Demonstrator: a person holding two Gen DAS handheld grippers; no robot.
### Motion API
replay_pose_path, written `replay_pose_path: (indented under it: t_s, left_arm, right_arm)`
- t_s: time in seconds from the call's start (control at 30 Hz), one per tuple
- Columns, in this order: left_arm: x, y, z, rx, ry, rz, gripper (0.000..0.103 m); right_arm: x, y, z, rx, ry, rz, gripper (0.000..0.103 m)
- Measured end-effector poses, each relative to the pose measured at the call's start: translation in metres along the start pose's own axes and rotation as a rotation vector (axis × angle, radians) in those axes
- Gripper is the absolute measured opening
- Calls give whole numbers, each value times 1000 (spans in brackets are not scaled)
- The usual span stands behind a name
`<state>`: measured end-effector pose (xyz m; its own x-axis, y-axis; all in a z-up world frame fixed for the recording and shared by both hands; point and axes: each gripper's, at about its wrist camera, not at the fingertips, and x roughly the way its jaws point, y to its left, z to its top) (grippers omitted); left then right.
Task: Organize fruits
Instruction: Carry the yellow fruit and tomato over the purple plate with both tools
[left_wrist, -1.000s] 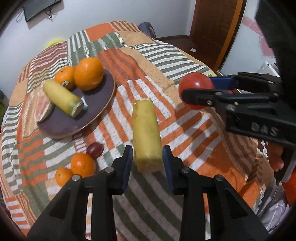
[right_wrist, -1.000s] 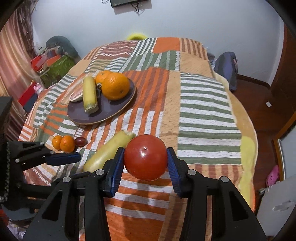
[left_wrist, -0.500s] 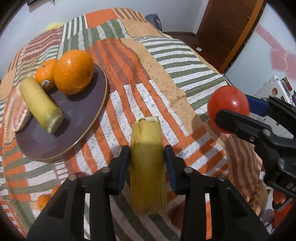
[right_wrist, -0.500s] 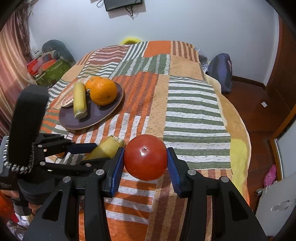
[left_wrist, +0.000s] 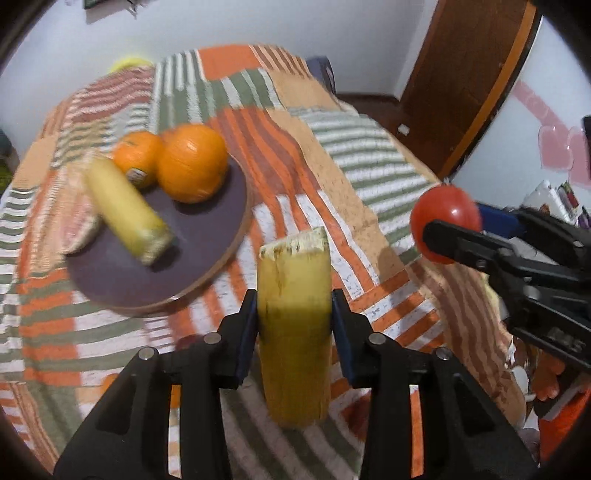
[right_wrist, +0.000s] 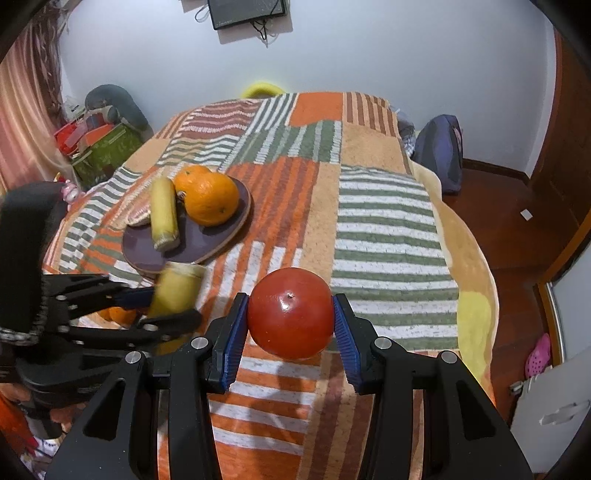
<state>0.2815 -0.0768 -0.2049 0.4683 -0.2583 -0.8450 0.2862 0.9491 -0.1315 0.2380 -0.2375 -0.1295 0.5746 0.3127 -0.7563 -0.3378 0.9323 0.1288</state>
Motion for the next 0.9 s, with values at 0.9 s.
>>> replay_pose_path:
  t_s: [0.9]
  left_arm:
    - [-90,108,14,-150,-209,104,38]
  right_arm:
    - [26,80,48,-122,-53,86,42]
